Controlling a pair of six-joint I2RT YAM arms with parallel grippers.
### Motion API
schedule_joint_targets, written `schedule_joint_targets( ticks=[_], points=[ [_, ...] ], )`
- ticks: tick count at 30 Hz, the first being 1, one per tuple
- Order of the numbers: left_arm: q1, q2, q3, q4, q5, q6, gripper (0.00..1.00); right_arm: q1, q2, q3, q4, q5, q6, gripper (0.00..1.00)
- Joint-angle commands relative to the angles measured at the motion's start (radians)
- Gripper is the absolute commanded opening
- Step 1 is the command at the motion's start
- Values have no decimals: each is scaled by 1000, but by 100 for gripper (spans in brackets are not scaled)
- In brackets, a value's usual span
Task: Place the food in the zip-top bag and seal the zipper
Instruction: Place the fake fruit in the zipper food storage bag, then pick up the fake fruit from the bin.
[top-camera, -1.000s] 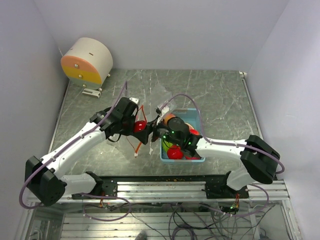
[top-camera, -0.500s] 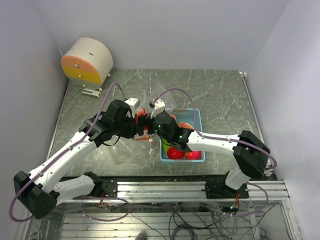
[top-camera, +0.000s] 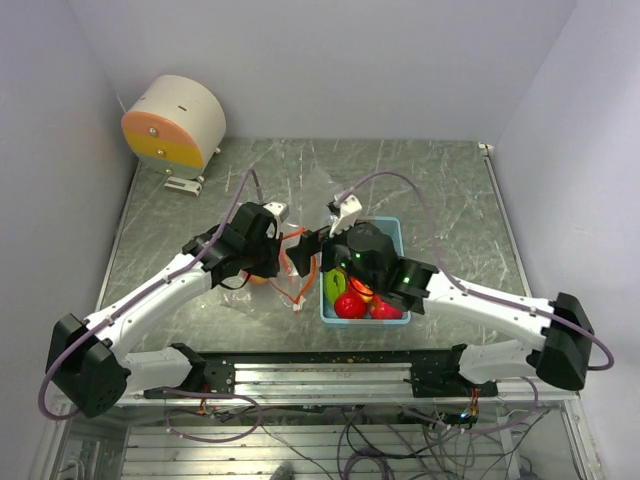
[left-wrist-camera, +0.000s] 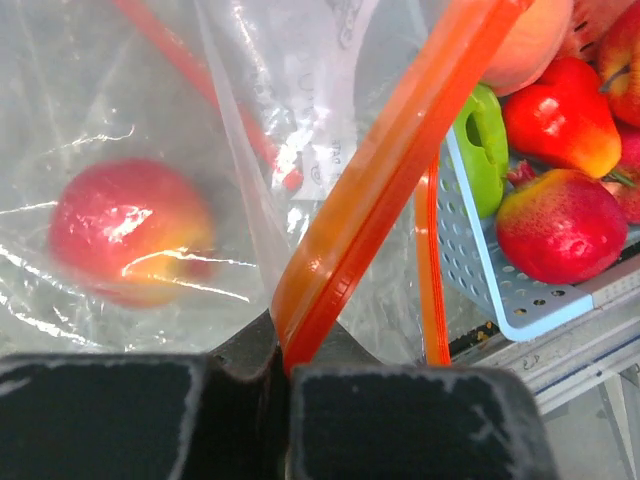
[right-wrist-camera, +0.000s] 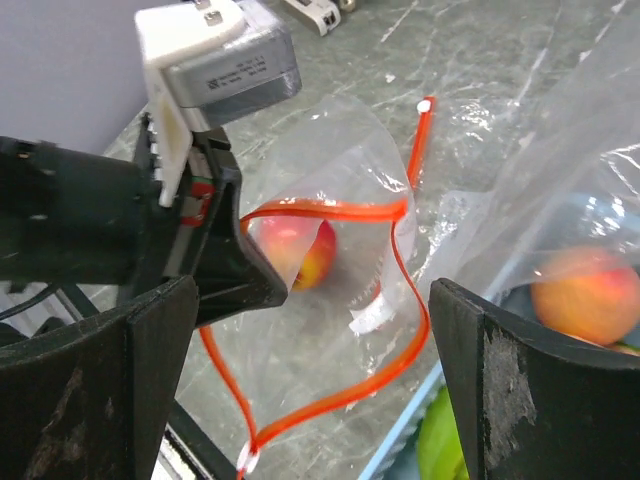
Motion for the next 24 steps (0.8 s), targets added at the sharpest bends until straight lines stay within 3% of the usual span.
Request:
schedule_joint_targets(
  ticks=[1,4,7,13,24],
  points=[
    [-1,27,-1,77,-29,-9,7,5,-58,2,-232,143,76,100],
    [-1,16,14,68,-20,-4,7,-2,-54,29,-455,321,182,100],
    [-1,-24,22,72,-9,-5,7,-42,-33,11,-597,383,258,100],
    [-1,-54,29,38,-41,7,7,-141,-36,-76,-636,408,338,100],
    [-1,-72,-31,70,-23,9,7,-151,36,-76,-744,446,418,100]
  ],
)
